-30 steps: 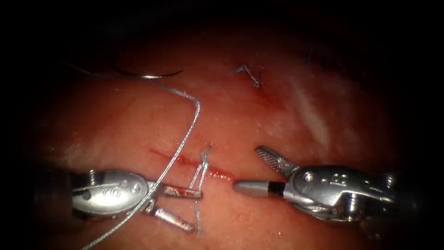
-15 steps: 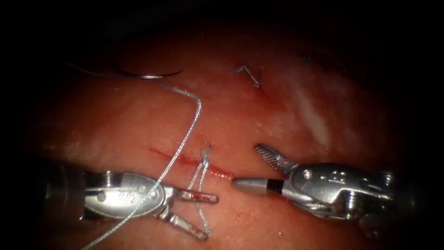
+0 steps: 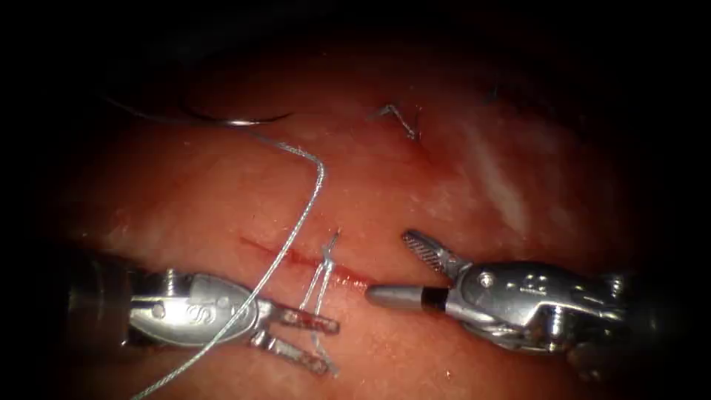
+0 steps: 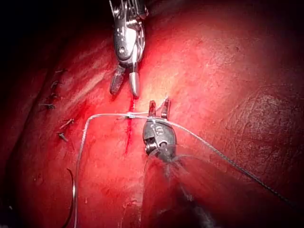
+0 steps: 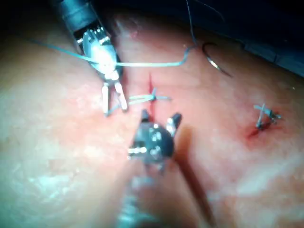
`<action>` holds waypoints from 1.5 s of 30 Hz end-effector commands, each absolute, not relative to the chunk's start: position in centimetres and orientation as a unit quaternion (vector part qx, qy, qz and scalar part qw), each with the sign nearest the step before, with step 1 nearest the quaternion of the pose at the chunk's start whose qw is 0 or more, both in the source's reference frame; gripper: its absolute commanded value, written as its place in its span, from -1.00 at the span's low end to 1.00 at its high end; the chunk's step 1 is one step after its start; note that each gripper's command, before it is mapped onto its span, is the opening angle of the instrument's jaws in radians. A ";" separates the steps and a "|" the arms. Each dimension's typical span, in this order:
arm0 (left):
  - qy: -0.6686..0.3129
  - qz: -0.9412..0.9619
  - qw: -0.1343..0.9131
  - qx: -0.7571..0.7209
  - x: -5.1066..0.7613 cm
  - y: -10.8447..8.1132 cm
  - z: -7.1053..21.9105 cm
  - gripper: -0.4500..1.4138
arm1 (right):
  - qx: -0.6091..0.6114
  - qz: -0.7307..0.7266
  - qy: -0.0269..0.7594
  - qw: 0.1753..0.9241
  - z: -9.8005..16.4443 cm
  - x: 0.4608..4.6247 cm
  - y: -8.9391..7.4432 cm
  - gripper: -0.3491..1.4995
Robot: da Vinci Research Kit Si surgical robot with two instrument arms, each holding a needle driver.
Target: Wound Closure
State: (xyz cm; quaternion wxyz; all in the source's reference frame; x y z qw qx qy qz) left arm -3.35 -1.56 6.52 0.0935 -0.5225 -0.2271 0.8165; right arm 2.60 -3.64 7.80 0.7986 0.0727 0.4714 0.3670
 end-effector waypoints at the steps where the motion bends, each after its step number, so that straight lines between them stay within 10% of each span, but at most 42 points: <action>1: -0.225 0.817 0.094 -0.523 -3.41 -1.6 6.6 -0.53 | 0.073 0.367 0.472 0.798 7.8 2.66 -3.7 0.95; 13: -0.225 0.817 0.092 -0.524 -3.47 -1.6 6.5 -0.37 | 0.074 0.366 0.473 0.798 7.8 2.66 -3.7 0.95; 21: -0.225 0.817 0.087 -0.524 -3.47 -1.6 6.6 -1.00 | 0.074 0.366 0.473 0.798 7.8 2.66 -3.7 0.95; 45: -0.183 0.791 0.114 -0.572 -3.11 -0.9 6.1 -1.00 | 0.014 0.206 0.519 0.830 7.7 2.75 -3.7 0.91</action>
